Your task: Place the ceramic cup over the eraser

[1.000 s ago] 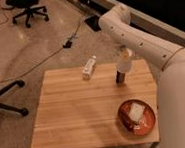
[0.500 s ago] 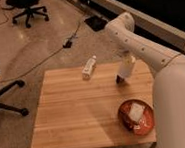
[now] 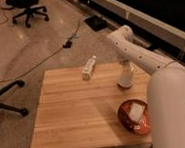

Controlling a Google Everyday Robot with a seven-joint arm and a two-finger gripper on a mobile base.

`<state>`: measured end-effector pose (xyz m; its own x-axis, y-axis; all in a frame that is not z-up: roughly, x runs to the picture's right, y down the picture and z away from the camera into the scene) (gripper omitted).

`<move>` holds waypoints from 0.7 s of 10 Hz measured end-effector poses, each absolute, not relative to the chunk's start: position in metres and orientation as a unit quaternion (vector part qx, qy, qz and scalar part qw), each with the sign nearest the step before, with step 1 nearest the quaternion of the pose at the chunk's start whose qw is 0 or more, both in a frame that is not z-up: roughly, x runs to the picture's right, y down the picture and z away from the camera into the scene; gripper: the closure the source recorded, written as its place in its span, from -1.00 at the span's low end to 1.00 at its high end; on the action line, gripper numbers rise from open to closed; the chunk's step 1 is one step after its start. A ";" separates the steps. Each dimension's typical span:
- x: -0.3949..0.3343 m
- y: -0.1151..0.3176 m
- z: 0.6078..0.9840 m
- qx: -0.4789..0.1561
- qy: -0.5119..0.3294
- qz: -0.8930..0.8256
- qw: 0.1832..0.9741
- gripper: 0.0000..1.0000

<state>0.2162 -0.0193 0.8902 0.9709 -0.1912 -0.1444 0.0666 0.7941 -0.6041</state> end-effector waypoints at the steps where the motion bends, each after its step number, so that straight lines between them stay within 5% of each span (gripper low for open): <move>1: 0.212 -0.008 0.895 -0.325 0.097 -0.075 0.938 0.50; 5: 0.206 0.005 0.893 -0.336 0.088 -0.080 0.935 -0.37; 7: 0.205 0.004 0.893 -0.335 0.088 -0.081 0.934 -0.60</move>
